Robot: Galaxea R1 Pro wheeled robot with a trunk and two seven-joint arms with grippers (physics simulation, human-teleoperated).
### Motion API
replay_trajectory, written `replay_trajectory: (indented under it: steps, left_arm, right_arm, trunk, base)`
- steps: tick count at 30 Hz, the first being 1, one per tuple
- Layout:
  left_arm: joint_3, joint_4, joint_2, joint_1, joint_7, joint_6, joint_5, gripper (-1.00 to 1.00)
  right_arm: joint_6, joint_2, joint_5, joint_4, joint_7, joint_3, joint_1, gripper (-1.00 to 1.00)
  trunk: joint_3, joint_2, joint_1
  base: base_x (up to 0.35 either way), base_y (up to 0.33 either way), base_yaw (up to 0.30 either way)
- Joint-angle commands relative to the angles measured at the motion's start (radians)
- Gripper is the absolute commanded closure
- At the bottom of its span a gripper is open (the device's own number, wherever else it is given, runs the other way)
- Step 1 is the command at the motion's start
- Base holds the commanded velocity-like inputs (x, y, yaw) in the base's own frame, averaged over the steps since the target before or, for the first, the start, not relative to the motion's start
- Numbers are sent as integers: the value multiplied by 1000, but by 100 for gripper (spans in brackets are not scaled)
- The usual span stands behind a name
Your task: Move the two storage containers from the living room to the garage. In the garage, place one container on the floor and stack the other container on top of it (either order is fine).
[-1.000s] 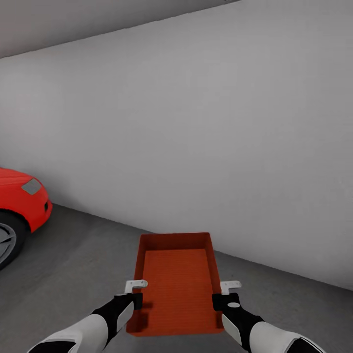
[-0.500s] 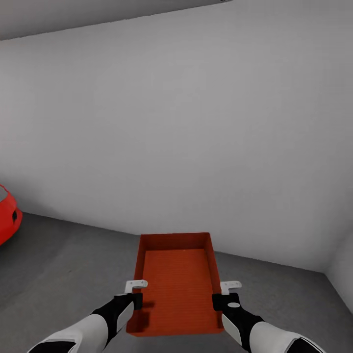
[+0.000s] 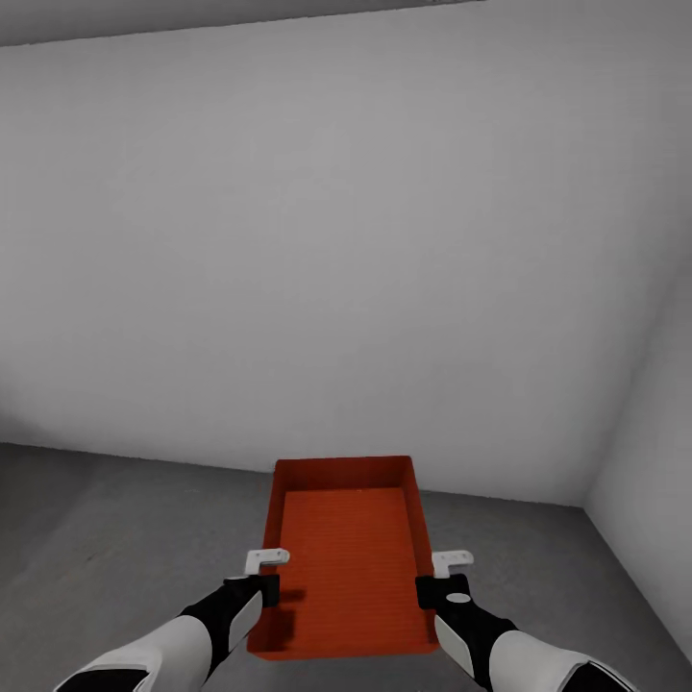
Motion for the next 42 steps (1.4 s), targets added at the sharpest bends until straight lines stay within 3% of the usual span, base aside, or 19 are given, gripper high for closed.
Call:
replay_trajectory:
  steps: [1, 42]
  left_arm:
    - [-20, -6, 14, 0, 24, 7, -21, 100]
    - [-20, -6, 14, 0, 24, 7, -21, 100]
  right_arm:
    - [-6, 0, -20, 34, -7, -25, -2, 100]
    - [-7, -1, -20, 34, -8, -25, -2, 100]
  trunk:
    - [-2, -2, 0]
    - [-2, -2, 0]
  base:
    - [0, 0, -260]
    - [0, 0, -99]
